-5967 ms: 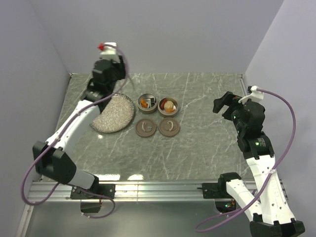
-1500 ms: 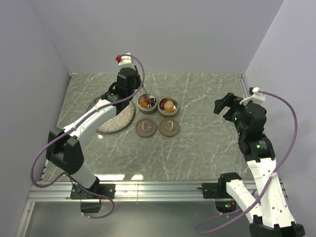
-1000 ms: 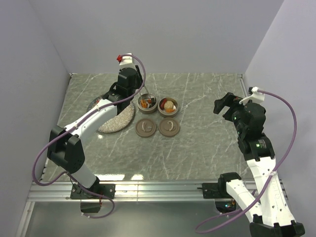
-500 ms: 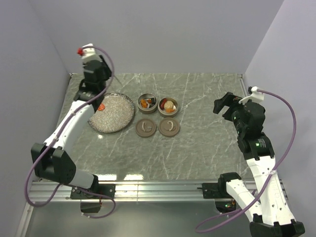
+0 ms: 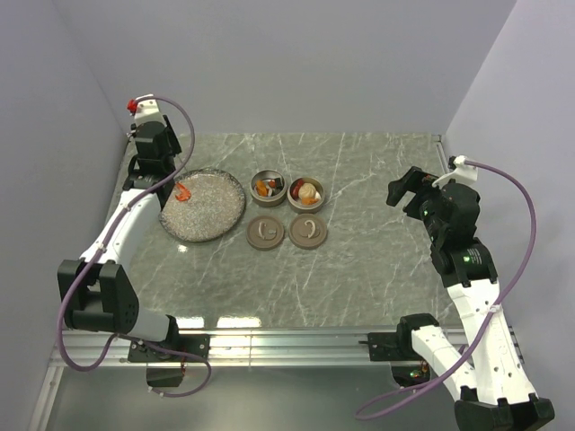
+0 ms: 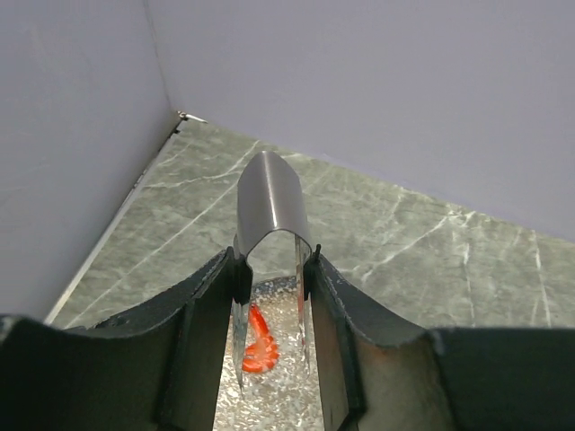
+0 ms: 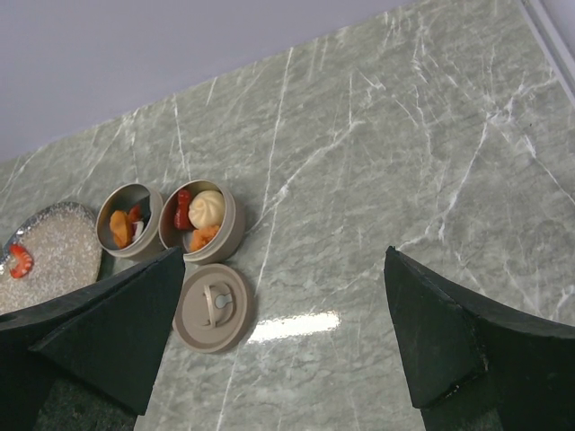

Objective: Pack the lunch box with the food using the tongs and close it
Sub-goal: Pick up the food using the clamp, then place the food into the lunch box

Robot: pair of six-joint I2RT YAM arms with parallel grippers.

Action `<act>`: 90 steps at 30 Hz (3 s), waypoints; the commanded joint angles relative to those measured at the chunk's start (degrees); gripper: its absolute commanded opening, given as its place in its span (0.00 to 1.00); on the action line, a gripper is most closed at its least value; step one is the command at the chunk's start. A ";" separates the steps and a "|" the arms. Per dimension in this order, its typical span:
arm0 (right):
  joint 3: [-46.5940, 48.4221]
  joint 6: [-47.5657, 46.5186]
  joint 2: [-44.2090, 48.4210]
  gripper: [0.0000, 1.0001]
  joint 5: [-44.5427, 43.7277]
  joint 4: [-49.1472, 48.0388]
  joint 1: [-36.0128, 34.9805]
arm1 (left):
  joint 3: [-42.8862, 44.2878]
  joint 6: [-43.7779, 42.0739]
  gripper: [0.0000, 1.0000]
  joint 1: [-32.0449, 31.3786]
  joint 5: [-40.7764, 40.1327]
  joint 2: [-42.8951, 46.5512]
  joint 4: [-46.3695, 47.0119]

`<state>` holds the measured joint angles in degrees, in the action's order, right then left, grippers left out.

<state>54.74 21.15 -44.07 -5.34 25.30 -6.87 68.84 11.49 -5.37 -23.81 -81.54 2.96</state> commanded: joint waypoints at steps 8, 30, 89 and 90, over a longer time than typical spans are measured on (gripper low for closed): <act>2.12 -1.11 0.57 0.99 -0.72 -0.25 -0.16 | -0.99 -3.84 0.43 2.29 0.52 -2.48 10.04; 3.44 -1.63 -2.33 0.99 -0.46 -0.60 -0.07 | -4.41 -2.87 0.40 2.73 1.49 -7.58 14.53; 1.86 -1.37 4.96 0.99 -3.88 2.30 0.02 | 24.58 7.41 0.00 -29.70 12.56 -13.64 -1.56; 1.86 -1.46 5.14 0.99 -4.06 2.56 -0.07 | 25.11 7.41 0.00 -29.96 12.74 -14.34 -1.56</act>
<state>56.23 19.88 -40.18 -7.88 27.40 -6.87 90.41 17.85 -34.33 -12.58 -94.00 1.23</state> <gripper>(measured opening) 0.988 0.311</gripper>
